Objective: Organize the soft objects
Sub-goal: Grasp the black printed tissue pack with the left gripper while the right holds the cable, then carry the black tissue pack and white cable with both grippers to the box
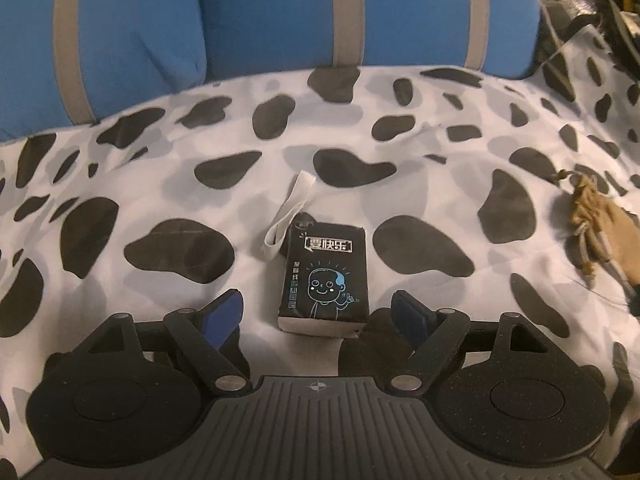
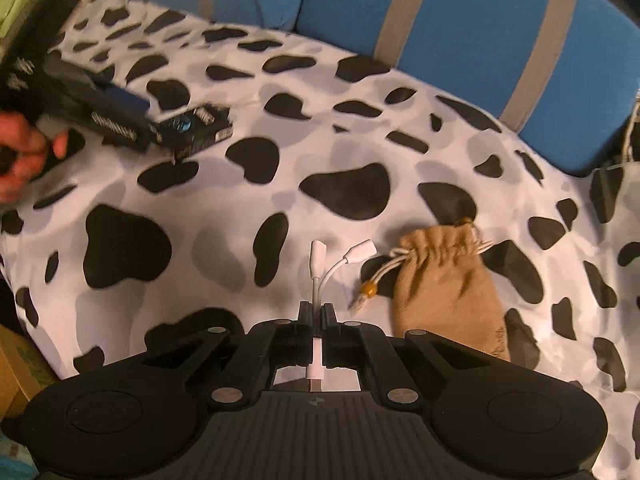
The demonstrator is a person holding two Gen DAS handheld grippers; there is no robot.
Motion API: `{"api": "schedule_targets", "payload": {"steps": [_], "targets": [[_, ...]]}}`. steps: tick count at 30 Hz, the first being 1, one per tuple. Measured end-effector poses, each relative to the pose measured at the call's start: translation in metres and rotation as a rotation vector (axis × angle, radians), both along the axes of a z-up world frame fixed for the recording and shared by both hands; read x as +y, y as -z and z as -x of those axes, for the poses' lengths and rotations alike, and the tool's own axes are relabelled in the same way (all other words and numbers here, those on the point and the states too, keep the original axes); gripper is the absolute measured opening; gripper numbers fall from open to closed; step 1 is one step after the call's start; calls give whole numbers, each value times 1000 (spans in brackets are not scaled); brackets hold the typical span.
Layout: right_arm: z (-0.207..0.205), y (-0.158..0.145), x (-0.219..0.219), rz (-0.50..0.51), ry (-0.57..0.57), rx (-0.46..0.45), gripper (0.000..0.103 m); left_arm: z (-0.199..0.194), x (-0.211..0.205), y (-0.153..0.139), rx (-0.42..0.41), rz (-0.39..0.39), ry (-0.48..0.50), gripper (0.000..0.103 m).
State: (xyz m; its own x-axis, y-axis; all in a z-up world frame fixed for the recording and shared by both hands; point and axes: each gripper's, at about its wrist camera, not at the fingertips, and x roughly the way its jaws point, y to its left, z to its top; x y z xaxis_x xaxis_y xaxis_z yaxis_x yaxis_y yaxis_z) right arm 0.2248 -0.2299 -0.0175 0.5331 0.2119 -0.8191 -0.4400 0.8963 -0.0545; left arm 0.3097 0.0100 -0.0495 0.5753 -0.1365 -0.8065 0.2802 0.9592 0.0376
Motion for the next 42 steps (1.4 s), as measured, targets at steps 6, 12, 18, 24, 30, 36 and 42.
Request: {"api": "schedule_targets", "payload": {"steps": [6, 12, 18, 24, 30, 36, 42], "targets": [[5, -6, -2, -20, 2, -10, 5, -13, -4, 13, 19, -24, 5, 66], [7, -10, -4, -40, 13, -12, 4, -20, -5, 14, 51, -32, -17, 49], [7, -10, -10, -59, 43, -12, 4, -14, -9, 1, 31, 14, 5, 48], [8, -16, -11, -91, 68, -33, 4, 0, -11, -16, -13, 37, 35, 48], [9, -21, -4, -104, 73, -47, 4, 17, -10, -33, -45, 66, 61, 48], [15, -27, 0, -124, 76, -49, 4, 35, -8, -49, -69, 99, 76, 48], [27, -31, 6, -141, 76, -44, 4, 54, -8, -58, -69, 129, 79, 48]]}}
